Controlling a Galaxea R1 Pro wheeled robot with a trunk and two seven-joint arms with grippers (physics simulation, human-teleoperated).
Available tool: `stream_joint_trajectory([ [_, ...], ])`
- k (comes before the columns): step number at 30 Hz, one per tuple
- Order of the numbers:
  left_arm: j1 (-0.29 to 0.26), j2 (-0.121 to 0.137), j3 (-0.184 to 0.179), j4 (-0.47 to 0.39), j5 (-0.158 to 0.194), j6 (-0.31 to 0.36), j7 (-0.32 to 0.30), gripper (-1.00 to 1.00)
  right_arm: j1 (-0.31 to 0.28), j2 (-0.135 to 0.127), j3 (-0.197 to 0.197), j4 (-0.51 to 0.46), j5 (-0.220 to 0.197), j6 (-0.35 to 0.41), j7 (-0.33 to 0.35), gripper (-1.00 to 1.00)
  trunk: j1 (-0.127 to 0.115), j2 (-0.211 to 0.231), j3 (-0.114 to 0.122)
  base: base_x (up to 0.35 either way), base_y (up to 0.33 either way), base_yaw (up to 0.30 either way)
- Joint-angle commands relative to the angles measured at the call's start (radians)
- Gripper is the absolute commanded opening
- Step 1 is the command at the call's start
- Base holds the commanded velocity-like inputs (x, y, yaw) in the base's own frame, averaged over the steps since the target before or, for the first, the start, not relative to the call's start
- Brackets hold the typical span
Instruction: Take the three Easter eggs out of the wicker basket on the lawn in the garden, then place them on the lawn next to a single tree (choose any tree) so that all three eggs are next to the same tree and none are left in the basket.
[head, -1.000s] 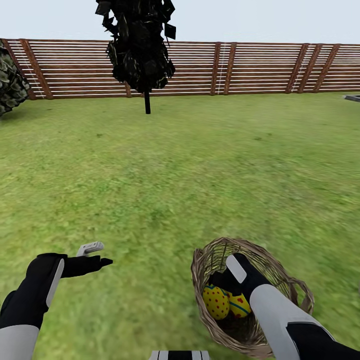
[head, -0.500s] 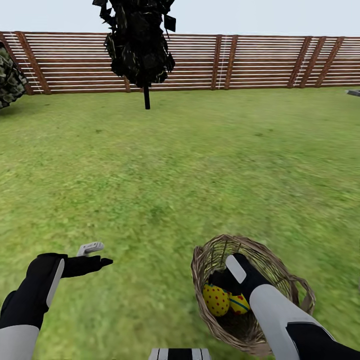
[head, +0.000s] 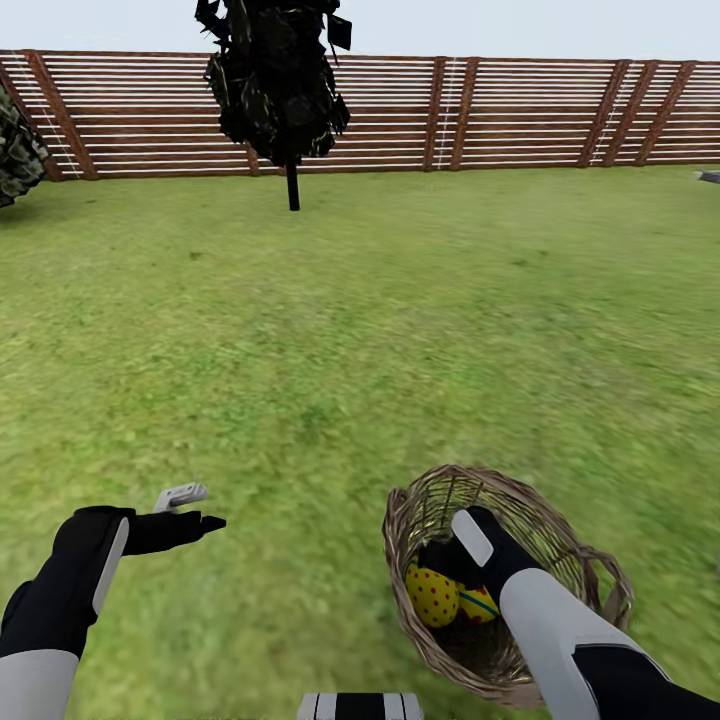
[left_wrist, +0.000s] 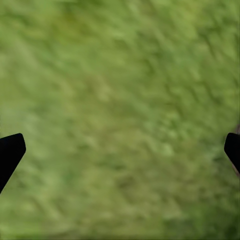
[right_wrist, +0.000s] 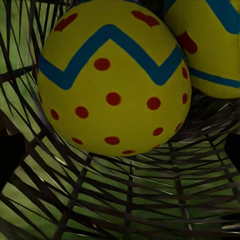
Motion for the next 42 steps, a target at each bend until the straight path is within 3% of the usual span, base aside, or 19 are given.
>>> stream_joint_trajectory([
  [1,-0.001,0.0,0.001,-0.001,-0.007,0.004,-0.008,1.0,0.0,0.0,-0.003,-0.002,-0.008,0.002,-0.009,1.0,0.0,0.0,-0.001,0.0,0.0,0.0],
  [5,0.0,0.0,0.001,-0.001,-0.007,0.004,-0.008,1.0,0.0,0.0,-0.003,-0.002,-0.007,0.001,-0.009,1.0,0.0,0.0,-0.001,0.0,0.0,0.0],
  [18,0.0,0.0,0.001,-0.002,-0.007,0.004,-0.008,1.0,0.0,-0.004,-0.001,-0.002,-0.007,-0.041,-0.007,1.0,0.006,-0.003,-0.051,0.0,0.0,0.0],
  [23,0.0,0.0,0.001,-0.002,-0.007,0.004,-0.008,1.0,0.0,-0.003,-0.001,-0.002,-0.007,-0.045,-0.007,1.0,0.006,-0.003,-0.051,0.0,0.0,0.0],
  [28,-0.001,0.0,0.001,-0.002,-0.007,0.004,-0.008,1.0,0.0,0.002,-0.001,-0.002,-0.007,-0.062,-0.005,1.0,0.008,-0.005,-0.07,0.0,0.0,0.0],
  [42,0.0,0.0,0.001,-0.002,-0.007,0.004,-0.007,1.0,0.0,0.003,0.006,-0.001,-0.009,-0.068,0.004,1.0,0.008,-0.005,-0.07,0.0,0.0,0.0],
])
